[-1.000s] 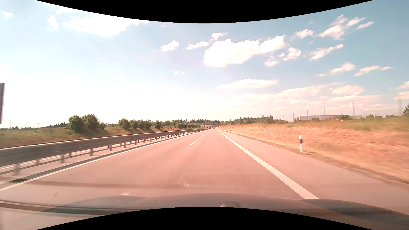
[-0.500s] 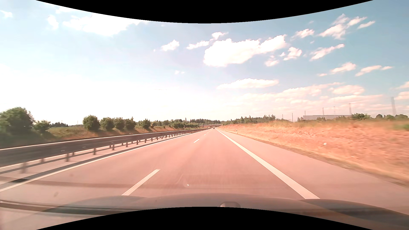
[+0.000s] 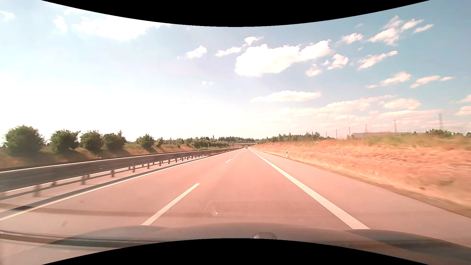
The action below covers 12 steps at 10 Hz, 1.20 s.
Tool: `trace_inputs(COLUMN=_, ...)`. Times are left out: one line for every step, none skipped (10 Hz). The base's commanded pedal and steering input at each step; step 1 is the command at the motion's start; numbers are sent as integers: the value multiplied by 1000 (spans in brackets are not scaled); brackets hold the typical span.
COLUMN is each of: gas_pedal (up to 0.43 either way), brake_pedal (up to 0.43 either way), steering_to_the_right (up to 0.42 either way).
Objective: Follow the waypoints while adhering to traffic rules and regulations
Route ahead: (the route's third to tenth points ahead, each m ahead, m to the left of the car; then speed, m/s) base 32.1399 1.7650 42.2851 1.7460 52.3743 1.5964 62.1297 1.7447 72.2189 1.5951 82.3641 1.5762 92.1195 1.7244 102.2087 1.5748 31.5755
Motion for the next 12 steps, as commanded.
trace_inputs(gas_pedal=280, brake_pedal=0, steering_to_the_right=-1)
trace_inputs(gas_pedal=280, brake_pedal=0, steering_to_the_right=-1)
trace_inputs(gas_pedal=280, brake_pedal=0, steering_to_the_right=-1)
trace_inputs(gas_pedal=280, brake_pedal=0, steering_to_the_right=-1)
trace_inputs(gas_pedal=280, brake_pedal=0, steering_to_the_right=-1)
trace_inputs(gas_pedal=280, brake_pedal=0, steering_to_the_right=-1)
trace_inputs(gas_pedal=280, brake_pedal=0, steering_to_the_right=-1)
trace_inputs(gas_pedal=280, brake_pedal=0, steering_to_the_right=-1)
trace_inputs(gas_pedal=280, brake_pedal=0, steering_to_the_right=-1)
trace_inputs(gas_pedal=280, brake_pedal=0, steering_to_the_right=-1)
trace_inputs(gas_pedal=280, brake_pedal=0, steering_to_the_right=-1)
trace_inputs(gas_pedal=280, brake_pedal=0, steering_to_the_right=-1)
